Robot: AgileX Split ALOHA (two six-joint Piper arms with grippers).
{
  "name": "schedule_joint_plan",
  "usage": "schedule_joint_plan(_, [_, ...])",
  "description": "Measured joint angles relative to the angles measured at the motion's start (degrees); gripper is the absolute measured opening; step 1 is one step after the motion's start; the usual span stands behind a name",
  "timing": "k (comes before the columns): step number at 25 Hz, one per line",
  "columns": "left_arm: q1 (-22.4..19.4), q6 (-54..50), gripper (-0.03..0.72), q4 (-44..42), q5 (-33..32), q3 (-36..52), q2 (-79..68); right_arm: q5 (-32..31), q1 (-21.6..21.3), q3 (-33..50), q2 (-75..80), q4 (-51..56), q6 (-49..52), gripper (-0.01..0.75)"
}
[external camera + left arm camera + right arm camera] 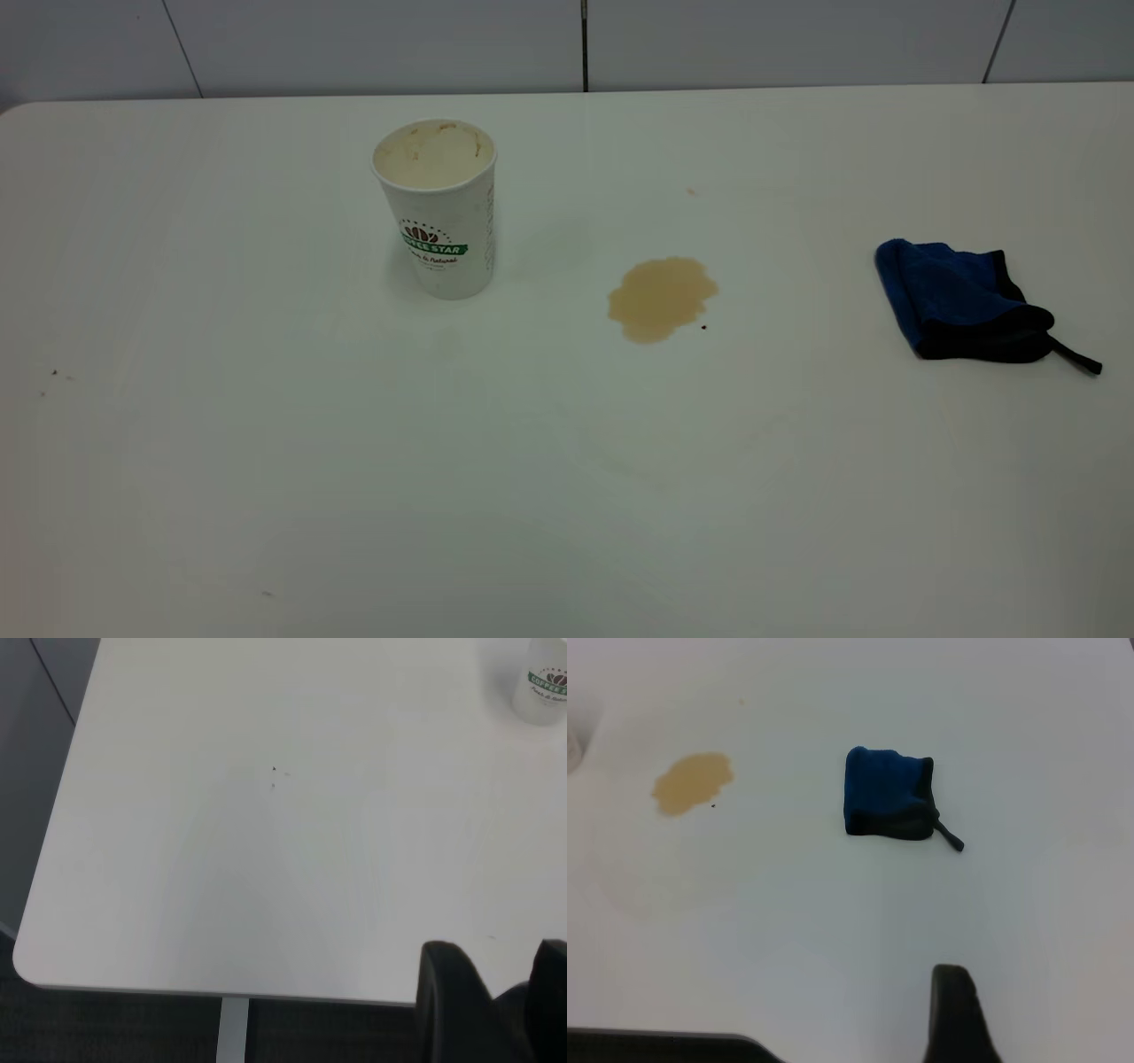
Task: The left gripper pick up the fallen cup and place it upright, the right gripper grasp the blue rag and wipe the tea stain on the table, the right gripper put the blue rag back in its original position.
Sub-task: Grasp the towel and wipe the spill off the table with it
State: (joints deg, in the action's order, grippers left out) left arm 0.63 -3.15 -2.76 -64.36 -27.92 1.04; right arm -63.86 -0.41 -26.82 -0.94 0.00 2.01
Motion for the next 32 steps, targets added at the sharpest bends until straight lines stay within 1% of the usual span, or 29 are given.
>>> schedule_joint_plan(8, [0.00, 0.00, 0.239, 0.00, 0.00, 0.00, 0.00, 0.00, 0.00, 0.00, 0.00, 0.41, 0.00, 0.524])
schedule_joint_plan(11, [0.00, 0.00, 0.239, 0.00, 0.00, 0.00, 0.00, 0.00, 0.00, -0.16, 0.00, -2.77, 0.00, 0.524])
schedule_joint_plan(14, [0.00, 0.00, 0.239, 0.00, 0.00, 0.00, 0.00, 0.00, 0.50, -3.21, 1.99, -6.70, 0.79, 0.526])
schedule_joint_plan(17, [0.00, 0.00, 0.239, 0.00, 0.00, 0.00, 0.00, 1.21, 0.50, -8.12, 10.88, -6.15, 1.34, 0.552])
schedule_joint_plan(20, [0.00, 0.00, 0.239, 0.00, 0.00, 0.00, 0.00, 5.02, 0.50, -12.46, 23.62, -5.85, 1.39, 0.601])
schedule_joint_plan(22, [0.00, 0.00, 0.239, 0.00, 0.00, 0.00, 0.00, 9.14, 0.50, -14.47, 33.21, -5.85, 1.48, 0.622])
schedule_joint_plan(24, [0.00, 0.00, 0.239, 0.00, 0.00, 0.00, 0.00, 13.39, 0.50, -16.00, 42.32, -5.85, 1.93, 0.627])
schedule_joint_plan(29, [0.00, 0.00, 0.239, 0.00, 0.00, 0.00, 0.00, 26.59, 0.50, -18.70, 61.35, -5.77, 2.72, 0.627])
schedule_joint_plan(30, [0.00, 0.00, 0.239, 0.00, 0.00, 0.00, 0.00, 28.53, 0.50, -19.75, 65.20, -5.45, 2.72, 0.627])
schedule_joint_plan(32, [0.00, 0.00, 0.239, 0.00, 0.00, 0.00, 0.00, 30.38, 0.56, -21.96, 72.62, -4.96, 2.67, 0.627])
